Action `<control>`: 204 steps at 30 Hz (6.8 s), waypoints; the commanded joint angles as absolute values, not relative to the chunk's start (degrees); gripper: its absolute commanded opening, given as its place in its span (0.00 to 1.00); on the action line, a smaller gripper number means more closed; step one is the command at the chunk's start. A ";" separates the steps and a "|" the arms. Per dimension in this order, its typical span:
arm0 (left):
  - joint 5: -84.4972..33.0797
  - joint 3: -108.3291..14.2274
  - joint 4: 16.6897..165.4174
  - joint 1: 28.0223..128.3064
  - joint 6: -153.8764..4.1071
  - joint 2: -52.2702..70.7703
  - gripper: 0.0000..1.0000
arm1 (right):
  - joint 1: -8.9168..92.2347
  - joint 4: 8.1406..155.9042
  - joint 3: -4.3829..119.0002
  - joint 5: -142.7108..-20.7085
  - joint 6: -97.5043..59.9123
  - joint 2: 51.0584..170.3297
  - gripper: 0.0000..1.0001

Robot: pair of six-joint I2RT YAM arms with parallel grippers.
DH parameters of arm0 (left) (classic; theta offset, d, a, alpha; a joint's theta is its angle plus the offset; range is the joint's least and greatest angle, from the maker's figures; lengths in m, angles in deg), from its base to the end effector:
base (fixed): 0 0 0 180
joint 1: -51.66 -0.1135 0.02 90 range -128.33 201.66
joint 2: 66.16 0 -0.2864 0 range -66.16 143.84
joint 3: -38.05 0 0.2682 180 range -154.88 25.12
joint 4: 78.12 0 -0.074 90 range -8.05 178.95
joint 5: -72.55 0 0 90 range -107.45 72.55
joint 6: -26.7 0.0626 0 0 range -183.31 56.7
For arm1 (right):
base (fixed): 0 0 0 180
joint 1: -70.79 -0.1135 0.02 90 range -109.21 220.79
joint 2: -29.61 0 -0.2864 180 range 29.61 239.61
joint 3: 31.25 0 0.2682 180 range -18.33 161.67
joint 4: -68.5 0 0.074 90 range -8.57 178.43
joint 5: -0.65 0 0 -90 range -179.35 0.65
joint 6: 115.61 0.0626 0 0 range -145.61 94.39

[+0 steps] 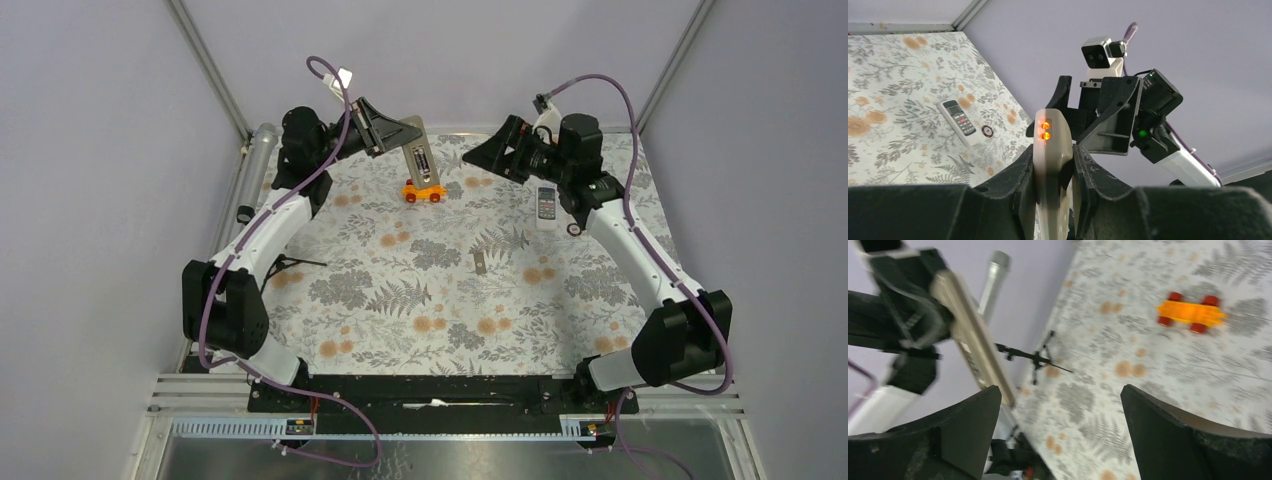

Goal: Load the batteries into the remote control
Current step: Load the battery into the remote control, then pick up the battery cover at the center of the board.

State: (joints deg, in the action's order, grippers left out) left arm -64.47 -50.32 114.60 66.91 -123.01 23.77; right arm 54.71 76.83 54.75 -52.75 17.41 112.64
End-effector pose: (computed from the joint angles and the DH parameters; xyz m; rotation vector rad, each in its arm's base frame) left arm 0.3760 -0.1500 0.4152 0.1637 1.6523 -1.5930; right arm 0.3517 0.1402 0.4001 -0.1044 1.8166 1.2837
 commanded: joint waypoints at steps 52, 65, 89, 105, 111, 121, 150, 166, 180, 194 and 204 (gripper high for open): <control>-70.69 -47.34 126.24 65.57 -127.81 18.71 0.00 | 37.55 75.96 65.04 -60.06 -1.86 117.64 0.33; -71.10 -49.82 123.26 64.75 -129.41 19.95 0.00 | 37.26 78.89 68.15 -62.03 -1.12 118.30 0.70; -57.15 -48.26 97.11 61.91 -108.11 16.03 0.00 | 37.76 112.99 55.90 -90.33 -8.35 120.12 0.85; -54.50 -44.93 96.44 61.25 -105.65 12.09 0.00 | 42.26 123.92 68.50 -93.95 20.91 139.37 0.42; -53.46 -44.50 96.20 61.24 -104.66 10.48 0.00 | 43.89 127.15 67.92 -91.71 32.60 141.36 0.48; -51.75 -41.92 96.60 61.24 -103.53 7.32 0.00 | 44.19 130.60 70.01 -90.67 42.40 144.82 0.46; -51.52 -40.35 96.46 61.20 -102.94 7.23 0.00 | 46.44 128.52 70.46 -87.86 46.49 150.05 0.31; -51.42 -40.49 96.41 61.13 -102.63 7.69 0.00 | 46.44 128.97 68.97 -91.77 45.69 144.12 0.34; -51.20 -39.42 96.12 61.16 -102.46 7.01 0.00 | 45.65 126.96 67.04 -86.55 46.81 145.85 0.36; -51.01 -40.09 95.46 61.07 -101.89 7.25 0.00 | 45.73 126.81 69.17 -87.91 47.78 148.97 0.35; -50.86 -39.96 95.31 60.89 -101.67 7.06 0.00 | 45.71 127.31 69.55 -87.99 46.97 149.39 0.04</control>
State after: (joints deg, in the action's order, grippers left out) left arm -51.66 -39.09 92.83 61.36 -102.53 8.89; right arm 46.05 125.92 67.65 -86.87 46.59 148.88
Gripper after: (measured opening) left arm 0.266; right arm 0.118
